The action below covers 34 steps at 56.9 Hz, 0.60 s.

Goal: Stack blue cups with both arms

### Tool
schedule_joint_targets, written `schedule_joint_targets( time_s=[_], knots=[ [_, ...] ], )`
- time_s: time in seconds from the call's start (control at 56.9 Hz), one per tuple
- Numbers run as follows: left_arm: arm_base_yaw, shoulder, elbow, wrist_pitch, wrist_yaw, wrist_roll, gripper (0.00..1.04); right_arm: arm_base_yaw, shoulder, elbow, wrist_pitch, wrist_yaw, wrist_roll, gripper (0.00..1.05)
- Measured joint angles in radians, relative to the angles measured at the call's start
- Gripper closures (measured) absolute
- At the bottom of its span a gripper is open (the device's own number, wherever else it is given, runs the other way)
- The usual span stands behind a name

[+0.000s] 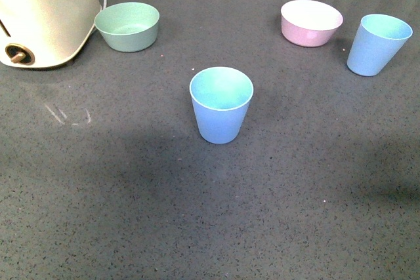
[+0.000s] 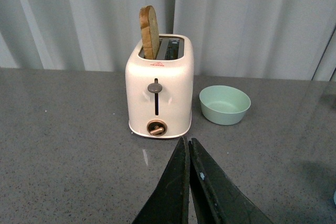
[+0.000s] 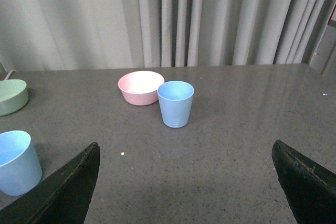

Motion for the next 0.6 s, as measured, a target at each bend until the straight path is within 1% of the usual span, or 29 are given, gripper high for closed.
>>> schedule_joint_targets(
  time_s=[0.597],
  knots=[
    [0.000, -0.286, 0.000, -0.276, 0.000, 0.000, 1.03, 0.000, 0.000, 0.000, 0.000, 0.000, 0.000, 0.09]
  ],
)
